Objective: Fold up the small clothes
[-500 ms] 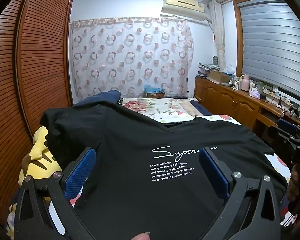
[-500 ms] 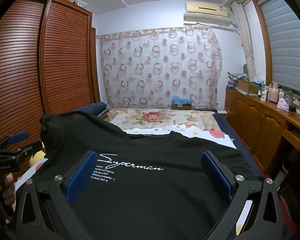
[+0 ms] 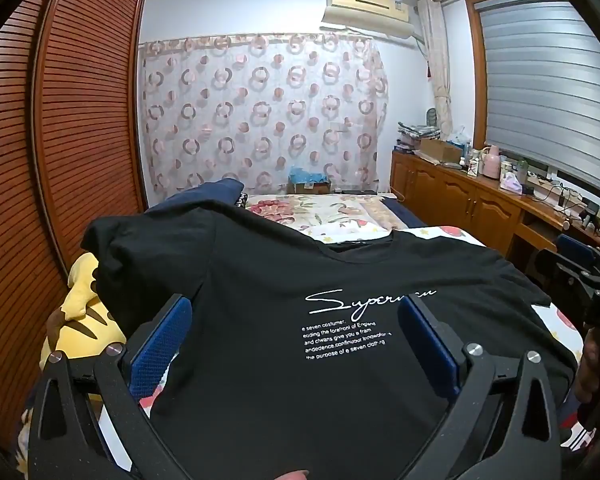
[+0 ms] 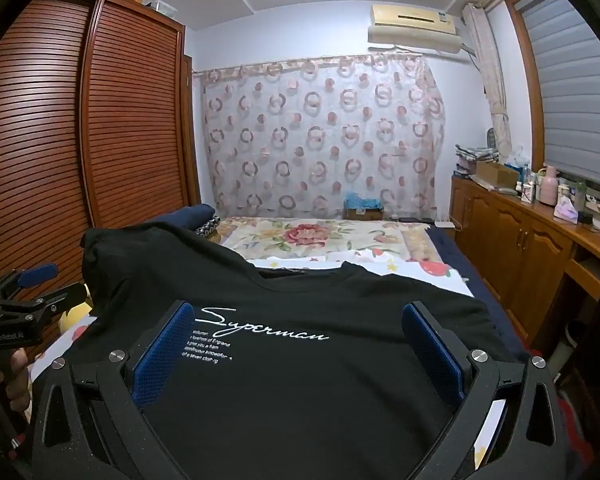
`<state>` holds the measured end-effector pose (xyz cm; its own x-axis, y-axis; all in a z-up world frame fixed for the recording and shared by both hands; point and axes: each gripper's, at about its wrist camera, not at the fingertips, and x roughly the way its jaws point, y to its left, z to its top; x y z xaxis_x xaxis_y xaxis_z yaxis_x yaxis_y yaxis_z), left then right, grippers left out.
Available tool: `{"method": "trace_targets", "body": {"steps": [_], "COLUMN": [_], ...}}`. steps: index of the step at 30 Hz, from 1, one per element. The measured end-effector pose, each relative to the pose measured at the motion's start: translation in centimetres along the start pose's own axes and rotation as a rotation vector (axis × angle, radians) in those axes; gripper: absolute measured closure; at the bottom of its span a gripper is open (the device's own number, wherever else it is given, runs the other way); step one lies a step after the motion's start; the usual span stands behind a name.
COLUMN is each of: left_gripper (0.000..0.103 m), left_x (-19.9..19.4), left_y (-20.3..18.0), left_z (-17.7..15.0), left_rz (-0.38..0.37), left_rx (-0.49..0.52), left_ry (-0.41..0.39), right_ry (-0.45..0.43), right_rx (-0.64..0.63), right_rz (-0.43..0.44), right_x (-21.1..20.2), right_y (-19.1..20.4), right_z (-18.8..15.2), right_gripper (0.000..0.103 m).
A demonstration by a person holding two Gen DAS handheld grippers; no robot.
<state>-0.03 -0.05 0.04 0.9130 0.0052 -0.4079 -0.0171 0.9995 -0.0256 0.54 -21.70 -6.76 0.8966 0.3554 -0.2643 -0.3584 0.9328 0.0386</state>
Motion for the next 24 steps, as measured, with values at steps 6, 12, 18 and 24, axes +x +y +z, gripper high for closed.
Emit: {"method": "trace_targets", "body": {"steps": [6,12,18,24], "left_gripper": [0.000,0.000,0.000,0.000], "left_x": [0.02,-0.01,0.03,0.02], "left_y": [-0.04,-0.04,-0.04,-0.05], "left_z": [0.00,0.00,-0.01,0.00], "left_rz": [0.001,0.001,0.002,0.002], "left_rx": [0.003,0.003,0.005,0.006], "left_ry": [0.001,0.001,0.002,0.001], "right_ry": [0.002,0.002,0.003,0.008], "right_rx": [-0.001,0.003,0.006,0.012], "right_rz": [-0.001,-0.001,0.001,0.005], "right_x": [-0.04,-0.22,-0.23,0.01], "right_y": [-0.07,-0.08,-0.10,-0.30], "right_z": [0.03,0.13,0.12,-0.01], "right_gripper": [0.000,0.000,0.000,0.000]}}
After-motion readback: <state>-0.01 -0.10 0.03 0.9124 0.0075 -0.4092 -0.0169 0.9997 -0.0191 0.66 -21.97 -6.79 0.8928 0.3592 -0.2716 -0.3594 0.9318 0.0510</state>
